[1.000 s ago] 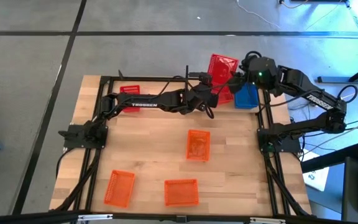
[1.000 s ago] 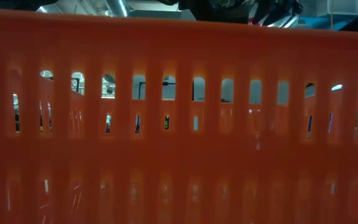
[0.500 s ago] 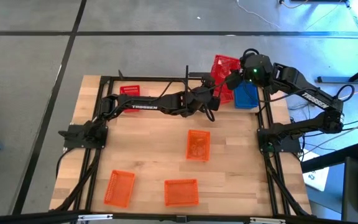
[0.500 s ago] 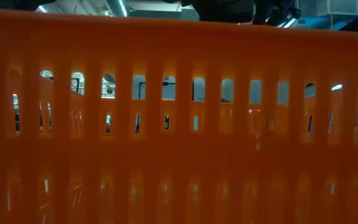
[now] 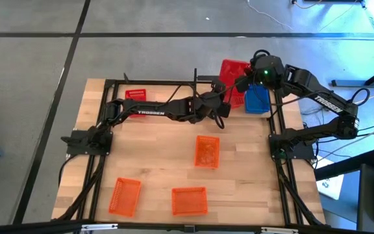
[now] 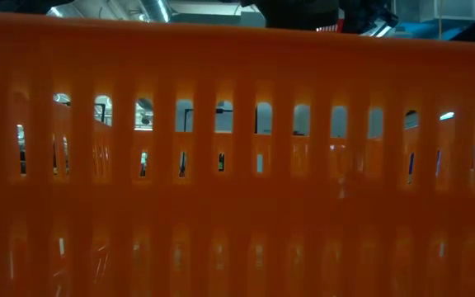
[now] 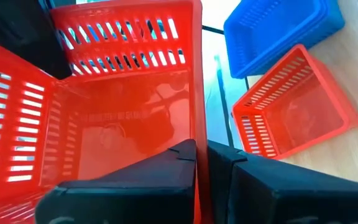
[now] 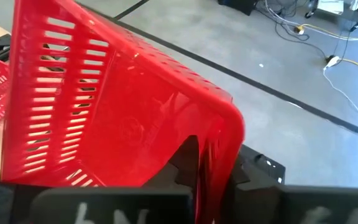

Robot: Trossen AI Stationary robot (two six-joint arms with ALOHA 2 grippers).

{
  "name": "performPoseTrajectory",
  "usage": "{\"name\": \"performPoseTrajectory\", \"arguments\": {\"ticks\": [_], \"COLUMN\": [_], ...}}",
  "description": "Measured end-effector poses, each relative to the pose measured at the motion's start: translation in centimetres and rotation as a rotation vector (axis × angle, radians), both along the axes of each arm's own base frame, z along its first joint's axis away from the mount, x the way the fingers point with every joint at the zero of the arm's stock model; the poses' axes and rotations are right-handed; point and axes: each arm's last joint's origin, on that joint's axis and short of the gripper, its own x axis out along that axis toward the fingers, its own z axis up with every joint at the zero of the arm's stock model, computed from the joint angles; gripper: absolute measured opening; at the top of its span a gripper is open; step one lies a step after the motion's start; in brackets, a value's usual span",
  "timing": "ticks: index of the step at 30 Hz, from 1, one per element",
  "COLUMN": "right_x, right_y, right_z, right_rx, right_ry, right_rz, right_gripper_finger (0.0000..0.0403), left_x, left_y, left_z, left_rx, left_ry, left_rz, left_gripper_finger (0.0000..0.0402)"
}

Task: Stack baskets on shelf by color
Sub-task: Stack the right red basket on top of the red basket on the shelf

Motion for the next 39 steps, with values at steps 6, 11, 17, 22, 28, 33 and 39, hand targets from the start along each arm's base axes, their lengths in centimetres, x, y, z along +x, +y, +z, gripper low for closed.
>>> {"name": "performPoseTrajectory", "arguments": {"ticks": [6, 11, 17, 22, 28, 33, 39], "right_x": [0.04, 0.05, 0.06, 0.05, 0.10, 0.12, 0.15], "right_y": [0.04, 0.06, 0.06, 0.07, 0.04, 0.04, 0.03], "right_z": [0.03, 0.06, 0.06, 0.05, 0.12, 0.14, 0.16], "right_rx": [0.008, 0.010, 0.009, 0.009, 0.003, 0.003, 0.004], "right_ry": [-0.010, -0.013, -0.014, -0.009, -0.017, -0.020, -0.028], "right_rz": [0.014, 0.017, 0.019, 0.021, 0.021, 0.022, 0.020], "right_gripper_finger": [0.0005, 0.0002, 0.0001, 0.0000, 0.0000, 0.0000, 0.0000], "left_x": [0.02, -0.02, -0.01, 0.15, 0.21, 0.21, 0.21], "left_y": [0.05, 0.21, 0.21, 0.10, 0.04, 0.04, 0.01], "left_z": [0.00, 0.01, 0.00, -0.07, -0.09, -0.09, -0.08], "left_rx": [0.000, 0.049, 0.048, 0.027, 0.020, 0.022, -0.027], "left_ry": [0.002, 0.057, 0.058, 0.054, 0.053, 0.056, 0.004], "left_rz": [-0.012, -0.013, -0.018, -0.098, -0.130, -0.131, -0.119], "left_gripper_finger": [0.0019, 0.0034, 0.0034, 0.0037, 0.0036, 0.0039, 0.0039]}}
